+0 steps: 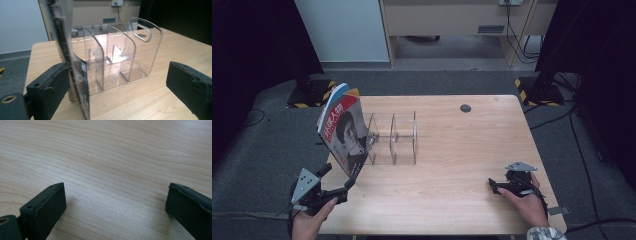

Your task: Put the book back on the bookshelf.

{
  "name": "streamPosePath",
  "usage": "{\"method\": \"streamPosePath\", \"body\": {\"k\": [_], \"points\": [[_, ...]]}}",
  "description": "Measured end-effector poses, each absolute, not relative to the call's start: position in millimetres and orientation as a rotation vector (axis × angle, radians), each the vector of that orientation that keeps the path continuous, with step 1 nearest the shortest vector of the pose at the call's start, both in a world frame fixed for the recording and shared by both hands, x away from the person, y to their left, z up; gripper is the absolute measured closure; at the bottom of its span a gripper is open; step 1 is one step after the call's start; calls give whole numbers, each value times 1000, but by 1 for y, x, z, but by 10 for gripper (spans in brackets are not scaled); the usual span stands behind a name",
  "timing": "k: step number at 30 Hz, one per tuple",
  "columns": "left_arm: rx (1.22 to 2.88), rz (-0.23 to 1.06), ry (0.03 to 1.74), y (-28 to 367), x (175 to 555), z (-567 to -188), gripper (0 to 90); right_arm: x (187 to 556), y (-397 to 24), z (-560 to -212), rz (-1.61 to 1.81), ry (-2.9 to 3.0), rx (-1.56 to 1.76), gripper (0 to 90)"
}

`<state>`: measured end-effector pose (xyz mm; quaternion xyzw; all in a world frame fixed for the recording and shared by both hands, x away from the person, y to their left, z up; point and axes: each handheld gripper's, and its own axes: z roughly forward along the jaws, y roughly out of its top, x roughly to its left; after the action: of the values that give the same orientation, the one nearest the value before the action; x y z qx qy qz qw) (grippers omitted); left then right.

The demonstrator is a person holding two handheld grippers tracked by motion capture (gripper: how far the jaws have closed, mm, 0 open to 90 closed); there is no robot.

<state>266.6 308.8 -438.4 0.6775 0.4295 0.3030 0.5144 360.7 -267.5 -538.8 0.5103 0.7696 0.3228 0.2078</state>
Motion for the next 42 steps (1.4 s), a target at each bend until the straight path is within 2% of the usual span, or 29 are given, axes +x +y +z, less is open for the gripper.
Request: {"method": "streamPosePath", "body": {"k": [19,42], "points": [[1741,683,968,279,277,-446,51,360,-268,-539,899,2144,1419,35],[1875,561,897,220,324,-459,43,360,-267,-539,900,2146,1421,35]]}}
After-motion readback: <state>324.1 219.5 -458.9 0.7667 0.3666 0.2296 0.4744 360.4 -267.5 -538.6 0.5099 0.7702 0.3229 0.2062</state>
